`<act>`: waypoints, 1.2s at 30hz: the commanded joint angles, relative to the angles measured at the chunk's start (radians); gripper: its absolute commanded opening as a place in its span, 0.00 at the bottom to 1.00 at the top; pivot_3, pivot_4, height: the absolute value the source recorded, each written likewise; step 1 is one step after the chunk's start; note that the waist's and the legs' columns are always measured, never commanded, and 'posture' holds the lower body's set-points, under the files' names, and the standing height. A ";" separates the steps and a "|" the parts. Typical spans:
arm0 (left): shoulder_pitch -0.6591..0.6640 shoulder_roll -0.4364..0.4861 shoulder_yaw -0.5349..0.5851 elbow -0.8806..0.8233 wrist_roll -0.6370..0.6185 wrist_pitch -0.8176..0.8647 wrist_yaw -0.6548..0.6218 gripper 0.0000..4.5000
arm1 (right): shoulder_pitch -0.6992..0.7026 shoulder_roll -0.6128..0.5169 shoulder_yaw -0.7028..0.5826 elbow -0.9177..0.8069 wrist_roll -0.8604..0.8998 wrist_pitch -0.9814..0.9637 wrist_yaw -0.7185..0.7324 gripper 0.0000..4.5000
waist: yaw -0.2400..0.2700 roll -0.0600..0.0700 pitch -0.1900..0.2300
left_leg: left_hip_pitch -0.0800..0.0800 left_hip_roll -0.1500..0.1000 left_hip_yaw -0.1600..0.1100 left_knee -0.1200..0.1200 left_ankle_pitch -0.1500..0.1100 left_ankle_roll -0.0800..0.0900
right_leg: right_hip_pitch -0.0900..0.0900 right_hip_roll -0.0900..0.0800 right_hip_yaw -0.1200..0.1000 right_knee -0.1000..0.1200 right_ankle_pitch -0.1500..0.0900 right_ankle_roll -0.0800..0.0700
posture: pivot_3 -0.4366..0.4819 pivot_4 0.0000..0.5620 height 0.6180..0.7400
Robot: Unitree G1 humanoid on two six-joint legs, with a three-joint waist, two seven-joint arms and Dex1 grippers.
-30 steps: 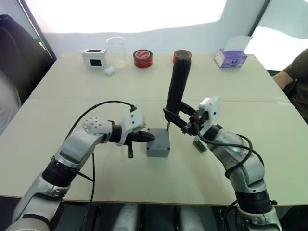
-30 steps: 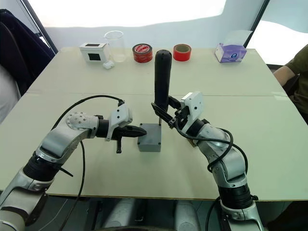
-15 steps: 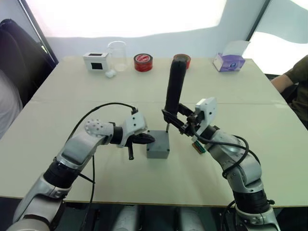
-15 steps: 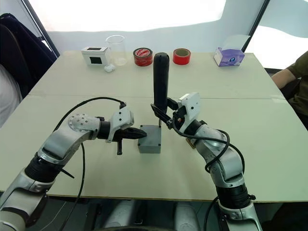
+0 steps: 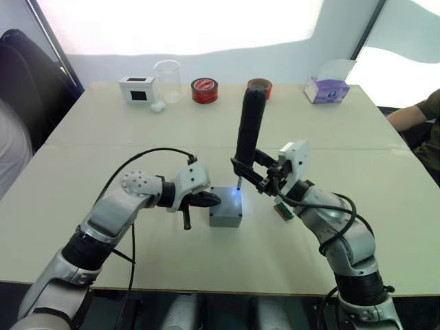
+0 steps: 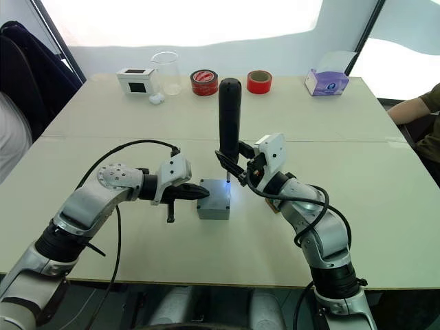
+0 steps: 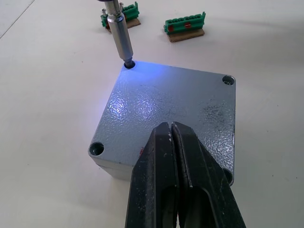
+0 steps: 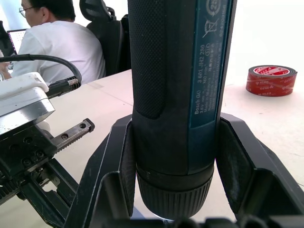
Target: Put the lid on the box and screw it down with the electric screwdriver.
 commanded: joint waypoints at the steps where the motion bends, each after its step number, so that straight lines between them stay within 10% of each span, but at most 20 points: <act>1: 0.009 0.005 -0.009 -0.014 0.008 0.012 -0.002 0.00 | 0.056 -0.020 0.045 0.071 -0.041 0.061 0.000 0.39 | 0.000 0.000 0.000 | 0.000 0.000 0.000 0.000 0.000 0.000 | 0.000 0.000 0.000 0.000 0.000 0.000 | 0.48 0.27 1.00; 13: 0.011 0.003 -0.006 0.005 0.012 -0.003 -0.005 0.00 | -0.045 -0.081 -0.023 0.002 0.020 0.115 0.033 0.39 | 0.001 0.000 0.000 | 0.000 0.000 0.000 -0.001 0.000 0.000 | 0.000 0.000 0.000 0.000 0.000 0.000 | 0.48 0.27 1.00; 24: -0.018 -0.025 0.186 -0.005 -0.168 0.076 -0.006 0.00 | -0.577 -0.320 -0.404 0.140 0.503 0.743 -0.105 0.39 | 0.003 0.004 0.011 | -0.016 0.000 -0.002 -0.001 0.002 -0.002 | -0.013 -0.002 -0.001 0.002 0.000 0.000 | 0.48 0.27 1.00; 31: -0.022 0.031 0.217 -0.158 -0.286 0.135 -0.068 0.00 | -0.622 -0.725 -0.198 0.467 0.400 1.089 0.032 0.39 | 0.001 0.002 0.015 | -0.022 0.000 0.001 -0.003 0.001 -0.002 | -0.018 -0.003 -0.001 -0.002 -0.001 -0.002 | 0.48 0.27 1.00; 36: 0.005 0.062 0.157 -0.234 -0.280 0.121 -0.084 0.00 | -0.529 -0.810 -0.047 0.618 0.322 1.087 0.139 0.39 | -0.010 0.003 0.016 | -0.023 0.000 0.005 -0.002 0.000 0.000 | -0.017 -0.004 0.000 -0.005 0.000 -0.001 | 0.48 0.27 1.00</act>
